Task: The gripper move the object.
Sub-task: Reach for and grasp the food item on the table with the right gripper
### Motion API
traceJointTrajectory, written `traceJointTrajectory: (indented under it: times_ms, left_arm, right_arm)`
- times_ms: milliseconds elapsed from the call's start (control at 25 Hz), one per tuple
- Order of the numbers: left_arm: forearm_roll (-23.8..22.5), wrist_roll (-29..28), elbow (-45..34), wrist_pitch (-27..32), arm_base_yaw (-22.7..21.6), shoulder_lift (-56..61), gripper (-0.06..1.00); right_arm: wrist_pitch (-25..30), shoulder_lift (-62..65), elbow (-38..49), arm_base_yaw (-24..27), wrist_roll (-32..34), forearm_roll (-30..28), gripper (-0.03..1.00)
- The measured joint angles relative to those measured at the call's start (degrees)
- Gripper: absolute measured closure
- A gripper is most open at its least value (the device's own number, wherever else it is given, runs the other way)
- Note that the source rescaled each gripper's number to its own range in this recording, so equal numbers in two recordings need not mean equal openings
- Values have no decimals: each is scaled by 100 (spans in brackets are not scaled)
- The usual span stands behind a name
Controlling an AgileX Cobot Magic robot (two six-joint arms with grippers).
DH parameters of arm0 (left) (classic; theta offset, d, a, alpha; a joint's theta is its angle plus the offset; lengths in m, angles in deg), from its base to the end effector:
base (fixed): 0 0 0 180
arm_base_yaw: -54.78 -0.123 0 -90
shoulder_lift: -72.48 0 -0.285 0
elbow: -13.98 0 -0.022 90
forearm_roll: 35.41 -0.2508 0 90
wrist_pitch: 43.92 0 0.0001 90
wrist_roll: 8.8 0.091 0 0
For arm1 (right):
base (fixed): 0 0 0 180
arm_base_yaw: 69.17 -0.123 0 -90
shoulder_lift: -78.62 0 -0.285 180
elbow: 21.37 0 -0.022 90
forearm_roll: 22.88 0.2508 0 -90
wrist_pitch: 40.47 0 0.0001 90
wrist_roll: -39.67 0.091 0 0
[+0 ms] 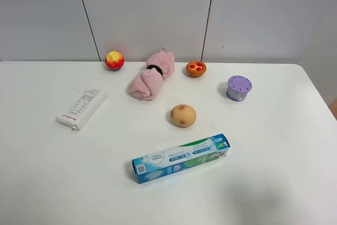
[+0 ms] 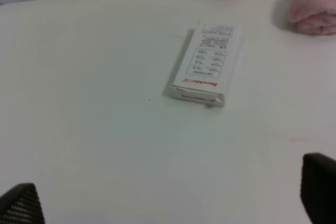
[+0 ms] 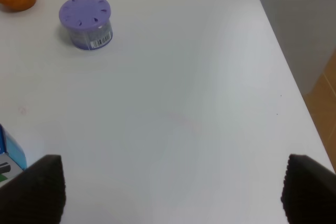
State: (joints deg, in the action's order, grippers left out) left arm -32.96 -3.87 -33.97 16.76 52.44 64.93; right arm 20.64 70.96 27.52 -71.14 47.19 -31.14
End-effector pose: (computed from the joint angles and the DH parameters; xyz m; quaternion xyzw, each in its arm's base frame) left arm -0.0066 -0.0037 0.2805 0.0201 0.8484 0.0122 0.5288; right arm -0.0048 -0.0116 0.2759 0.0442 0.8523 -0.0290 0.5204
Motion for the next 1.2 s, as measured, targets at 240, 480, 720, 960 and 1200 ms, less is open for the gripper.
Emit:
traceJointTrajectory:
  times_ms: [240, 480, 720, 960, 1200]
  left_arm:
    - [0, 0, 0, 0, 0, 0, -6]
    - [0, 0, 0, 0, 0, 0, -6]
    - [0, 0, 0, 0, 0, 0, -6]
    - [0, 0, 0, 0, 0, 0, -6]
    - [0, 0, 0, 0, 0, 0, -6]
  right_arm:
    - [0, 0, 0, 0, 0, 0, 37]
    - [0, 0, 0, 0, 0, 0, 37]
    - [0, 0, 0, 0, 0, 0, 37]
    - [0, 0, 0, 0, 0, 0, 31]
    - [0, 0, 0, 0, 0, 0, 0]
